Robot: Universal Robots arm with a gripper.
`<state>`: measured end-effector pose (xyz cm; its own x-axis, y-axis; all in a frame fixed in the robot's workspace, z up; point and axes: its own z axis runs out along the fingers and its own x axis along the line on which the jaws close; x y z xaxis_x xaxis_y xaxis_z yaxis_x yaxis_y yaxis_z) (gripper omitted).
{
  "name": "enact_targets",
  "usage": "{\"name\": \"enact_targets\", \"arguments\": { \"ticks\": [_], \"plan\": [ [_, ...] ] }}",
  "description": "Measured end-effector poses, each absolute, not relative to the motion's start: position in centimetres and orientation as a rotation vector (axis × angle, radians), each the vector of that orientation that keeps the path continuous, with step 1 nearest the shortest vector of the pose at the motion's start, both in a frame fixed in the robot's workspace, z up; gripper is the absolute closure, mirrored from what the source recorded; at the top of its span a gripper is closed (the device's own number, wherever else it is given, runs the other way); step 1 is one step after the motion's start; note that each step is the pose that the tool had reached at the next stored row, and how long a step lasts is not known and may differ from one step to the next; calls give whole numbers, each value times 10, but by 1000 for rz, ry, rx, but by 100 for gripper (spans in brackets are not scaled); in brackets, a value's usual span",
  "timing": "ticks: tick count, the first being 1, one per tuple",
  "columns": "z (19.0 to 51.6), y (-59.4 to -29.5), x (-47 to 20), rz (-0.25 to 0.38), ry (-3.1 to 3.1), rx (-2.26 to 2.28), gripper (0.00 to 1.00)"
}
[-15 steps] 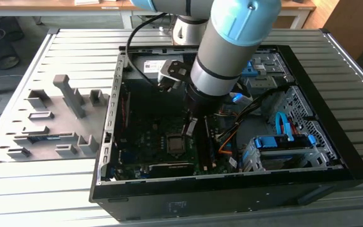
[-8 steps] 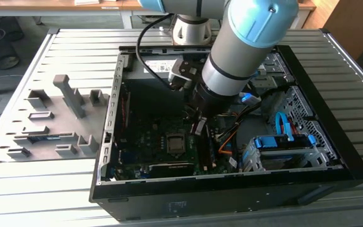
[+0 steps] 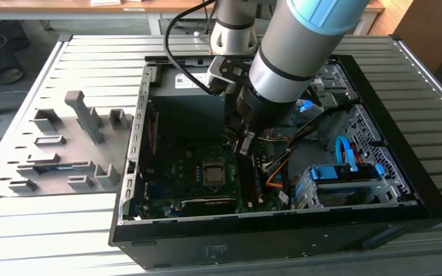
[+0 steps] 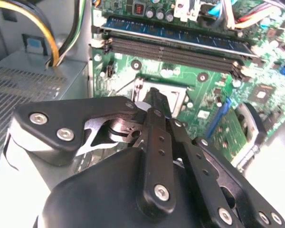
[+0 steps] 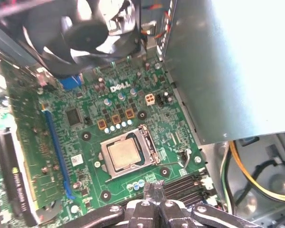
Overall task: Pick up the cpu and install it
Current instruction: 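Close the cpu cover, then install the first cpu locking lever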
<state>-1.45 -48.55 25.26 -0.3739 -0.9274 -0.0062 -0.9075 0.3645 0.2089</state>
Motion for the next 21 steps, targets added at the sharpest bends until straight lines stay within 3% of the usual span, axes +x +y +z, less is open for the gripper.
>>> {"name": "enact_targets", "arguments": {
  "ticks": [5,13,21],
  "plan": [
    [253,-486,-15,-270,-2502,1690,90],
    [252,-485,-16,-164,-2592,1762,90],
    [252,-486,-16,-158,-2597,1765,90]
  ]
}}
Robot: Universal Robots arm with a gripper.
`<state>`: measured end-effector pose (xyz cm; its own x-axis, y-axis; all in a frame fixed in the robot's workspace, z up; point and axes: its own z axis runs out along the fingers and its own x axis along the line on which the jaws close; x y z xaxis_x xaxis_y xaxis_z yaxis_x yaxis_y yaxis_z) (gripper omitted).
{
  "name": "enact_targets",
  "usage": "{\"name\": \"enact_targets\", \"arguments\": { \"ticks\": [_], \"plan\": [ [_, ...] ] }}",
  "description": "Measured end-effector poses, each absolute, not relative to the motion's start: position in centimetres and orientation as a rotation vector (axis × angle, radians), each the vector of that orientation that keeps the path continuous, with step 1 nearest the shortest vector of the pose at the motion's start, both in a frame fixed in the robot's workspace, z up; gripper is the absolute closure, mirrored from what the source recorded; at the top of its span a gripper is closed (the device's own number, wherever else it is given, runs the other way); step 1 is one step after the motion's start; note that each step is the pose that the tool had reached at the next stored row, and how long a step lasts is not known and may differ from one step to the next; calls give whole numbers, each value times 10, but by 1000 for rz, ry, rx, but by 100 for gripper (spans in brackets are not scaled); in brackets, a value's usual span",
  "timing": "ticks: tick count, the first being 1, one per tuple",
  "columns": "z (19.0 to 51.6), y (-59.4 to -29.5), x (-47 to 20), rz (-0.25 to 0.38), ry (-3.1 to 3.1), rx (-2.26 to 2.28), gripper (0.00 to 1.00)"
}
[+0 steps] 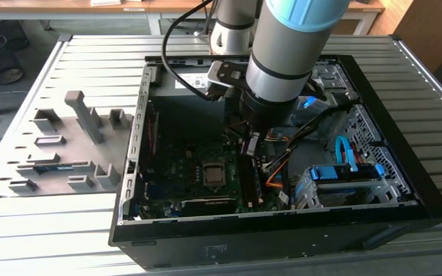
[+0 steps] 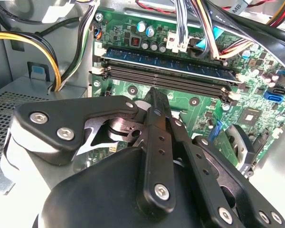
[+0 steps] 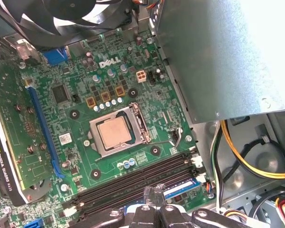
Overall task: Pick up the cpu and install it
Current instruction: 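Install the first cpu locking lever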
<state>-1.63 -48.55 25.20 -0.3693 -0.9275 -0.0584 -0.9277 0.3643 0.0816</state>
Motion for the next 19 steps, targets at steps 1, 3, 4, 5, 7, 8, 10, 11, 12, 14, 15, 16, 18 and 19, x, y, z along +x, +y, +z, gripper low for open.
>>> {"name": "enact_targets", "arguments": {
  "ticks": [1,3,4,5,7,8,10,11,12,14,15,16,18,19],
  "plan": [
    [252,-486,-16,157,2592,-1763,90],
    [252,-486,-16,157,2592,-1762,90],
    [252,-486,-16,156,2592,-1762,90],
    [252,-486,-16,156,2592,-1762,90],
    [252,-485,-19,156,2592,-1762,90],
    [252,-484,-21,156,2592,-1762,90],
    [252,-480,-25,156,2592,-1762,90],
    [252,-477,-26,156,2590,-1765,90],
    [252,-475,-26,156,2587,-1770,90],
    [252,-472,-26,156,2580,-1781,90],
    [251,-470,-26,156,2578,-1784,90],
    [251,-468,-27,157,2577,-1785,90],
    [251,-460,-27,156,2577,-1786,90],
    [251,-455,-27,156,2577,-1786,90]
  ]
}}
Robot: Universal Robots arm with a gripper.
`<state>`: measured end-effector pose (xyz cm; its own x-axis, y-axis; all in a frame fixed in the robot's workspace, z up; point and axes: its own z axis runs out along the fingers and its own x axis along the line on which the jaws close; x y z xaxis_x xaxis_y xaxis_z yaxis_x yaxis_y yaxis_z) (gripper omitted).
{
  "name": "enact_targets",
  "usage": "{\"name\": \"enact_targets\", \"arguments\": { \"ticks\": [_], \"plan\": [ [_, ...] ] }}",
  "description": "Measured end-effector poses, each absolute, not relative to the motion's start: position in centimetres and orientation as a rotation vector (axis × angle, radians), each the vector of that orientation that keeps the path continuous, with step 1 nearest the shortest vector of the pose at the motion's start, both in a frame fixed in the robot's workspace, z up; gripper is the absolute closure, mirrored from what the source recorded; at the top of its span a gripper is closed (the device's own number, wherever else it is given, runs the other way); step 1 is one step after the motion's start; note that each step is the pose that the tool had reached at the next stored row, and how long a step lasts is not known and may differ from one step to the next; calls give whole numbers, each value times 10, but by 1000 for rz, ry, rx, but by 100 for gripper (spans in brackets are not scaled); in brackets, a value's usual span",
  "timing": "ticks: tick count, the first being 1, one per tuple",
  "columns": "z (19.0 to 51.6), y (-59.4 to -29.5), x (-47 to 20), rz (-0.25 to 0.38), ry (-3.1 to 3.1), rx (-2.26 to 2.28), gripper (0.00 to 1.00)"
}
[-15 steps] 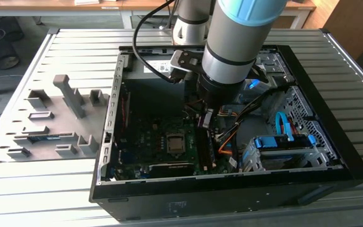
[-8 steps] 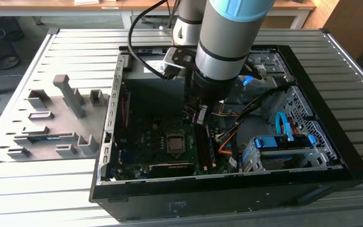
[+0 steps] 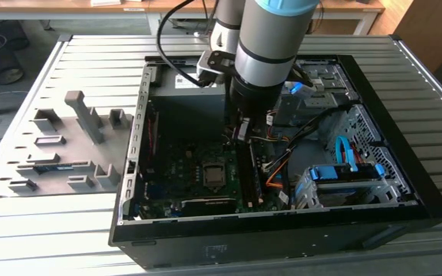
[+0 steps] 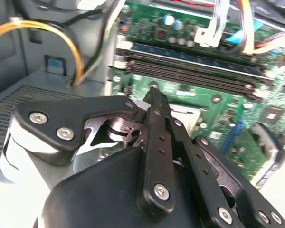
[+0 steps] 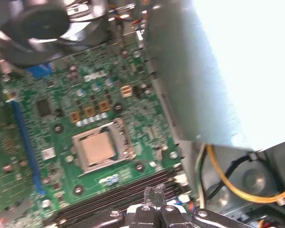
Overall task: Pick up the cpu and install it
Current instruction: 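Install the first cpu locking lever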
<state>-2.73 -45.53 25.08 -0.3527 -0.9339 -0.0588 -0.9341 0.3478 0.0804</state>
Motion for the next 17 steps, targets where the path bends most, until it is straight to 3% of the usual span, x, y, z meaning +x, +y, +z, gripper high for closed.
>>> {"name": "enact_targets", "arguments": {
  "ticks": [6,17],
  "plan": [
    [249,-440,-38,170,2571,-1782,90],
    [241,-442,-50,168,2569,-1787,90]
  ]
}}
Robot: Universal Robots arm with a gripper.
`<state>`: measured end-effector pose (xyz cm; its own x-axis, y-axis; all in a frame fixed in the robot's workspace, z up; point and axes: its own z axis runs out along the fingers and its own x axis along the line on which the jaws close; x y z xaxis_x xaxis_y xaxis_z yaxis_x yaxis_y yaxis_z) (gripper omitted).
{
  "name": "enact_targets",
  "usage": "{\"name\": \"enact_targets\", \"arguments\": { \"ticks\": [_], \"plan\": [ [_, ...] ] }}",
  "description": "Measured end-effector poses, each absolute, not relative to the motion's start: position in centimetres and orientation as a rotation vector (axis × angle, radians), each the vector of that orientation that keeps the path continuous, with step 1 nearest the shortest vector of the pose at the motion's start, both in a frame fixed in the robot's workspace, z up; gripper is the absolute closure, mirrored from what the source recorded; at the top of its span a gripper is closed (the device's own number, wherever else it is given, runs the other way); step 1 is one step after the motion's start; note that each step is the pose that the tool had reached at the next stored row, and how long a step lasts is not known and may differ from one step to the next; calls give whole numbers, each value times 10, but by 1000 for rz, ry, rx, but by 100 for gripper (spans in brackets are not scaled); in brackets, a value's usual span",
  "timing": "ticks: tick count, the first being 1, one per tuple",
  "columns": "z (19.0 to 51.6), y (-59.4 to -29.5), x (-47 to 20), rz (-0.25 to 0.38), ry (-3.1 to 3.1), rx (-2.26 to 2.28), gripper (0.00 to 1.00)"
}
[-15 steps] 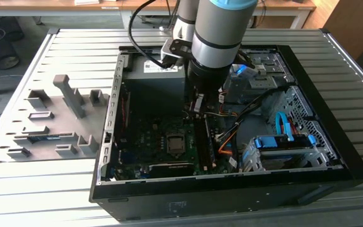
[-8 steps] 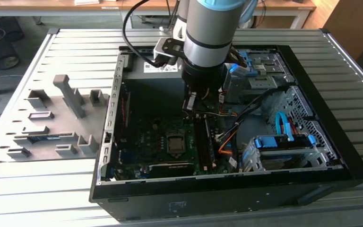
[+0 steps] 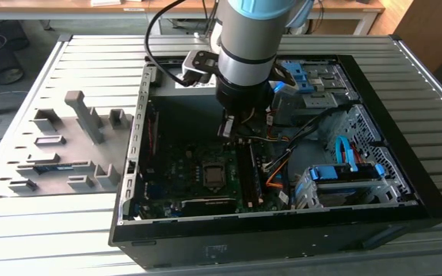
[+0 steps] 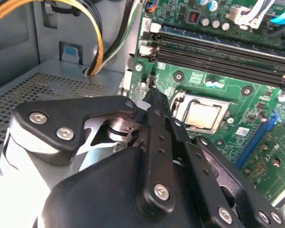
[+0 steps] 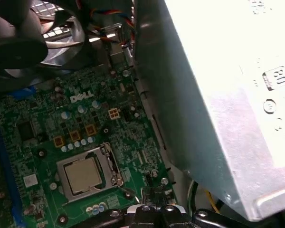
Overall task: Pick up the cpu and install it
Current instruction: 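Install the first cpu locking lever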
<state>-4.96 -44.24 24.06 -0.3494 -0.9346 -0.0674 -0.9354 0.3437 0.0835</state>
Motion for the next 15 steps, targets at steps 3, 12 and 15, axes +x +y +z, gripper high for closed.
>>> {"name": "enact_targets", "arguments": {
  "ticks": [3,12,15],
  "plan": [
    [241,-443,-51,134,2581,-1801,90],
    [241,-443,-51,4,2622,-1848,90],
    [241,-444,-51,3,2615,-1858,90]
  ]
}}
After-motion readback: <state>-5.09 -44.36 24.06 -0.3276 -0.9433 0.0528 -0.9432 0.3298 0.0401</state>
